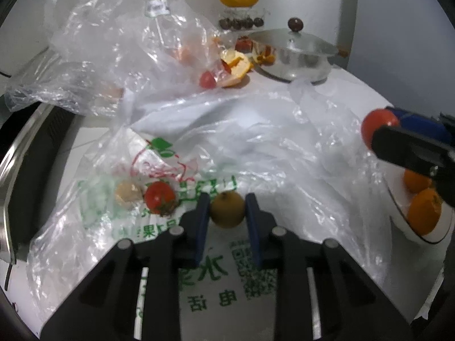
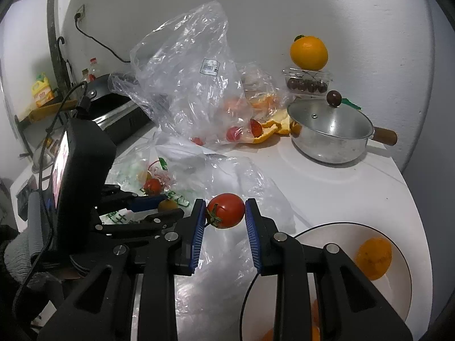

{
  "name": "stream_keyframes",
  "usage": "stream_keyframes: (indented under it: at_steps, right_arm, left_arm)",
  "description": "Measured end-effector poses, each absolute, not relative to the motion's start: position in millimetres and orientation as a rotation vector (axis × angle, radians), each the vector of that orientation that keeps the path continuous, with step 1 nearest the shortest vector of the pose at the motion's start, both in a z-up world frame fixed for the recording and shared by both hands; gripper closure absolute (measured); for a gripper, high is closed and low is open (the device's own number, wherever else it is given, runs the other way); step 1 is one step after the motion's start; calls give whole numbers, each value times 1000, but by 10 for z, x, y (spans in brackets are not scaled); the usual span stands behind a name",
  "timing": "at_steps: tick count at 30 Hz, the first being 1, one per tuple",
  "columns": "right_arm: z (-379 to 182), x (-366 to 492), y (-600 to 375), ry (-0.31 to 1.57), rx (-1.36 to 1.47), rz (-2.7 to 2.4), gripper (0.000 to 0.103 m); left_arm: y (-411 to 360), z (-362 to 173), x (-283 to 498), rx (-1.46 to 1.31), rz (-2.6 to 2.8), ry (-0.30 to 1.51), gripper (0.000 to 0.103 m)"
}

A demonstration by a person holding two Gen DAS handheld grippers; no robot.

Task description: Organize fruits

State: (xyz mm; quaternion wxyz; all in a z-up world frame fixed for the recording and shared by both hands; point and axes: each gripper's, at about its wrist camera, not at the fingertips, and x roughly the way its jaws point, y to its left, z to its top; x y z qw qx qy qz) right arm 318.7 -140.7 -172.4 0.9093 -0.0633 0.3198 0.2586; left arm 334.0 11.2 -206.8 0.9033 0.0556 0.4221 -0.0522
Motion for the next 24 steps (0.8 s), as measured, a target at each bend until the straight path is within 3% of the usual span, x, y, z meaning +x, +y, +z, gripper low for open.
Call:
stream_keyframes:
  at_steps: [24]
  right_arm:
    - [-1581,2698,-1715,623,-128,466,73]
  left_arm:
    - [-72,-1474,2625,30,-149,699,77]
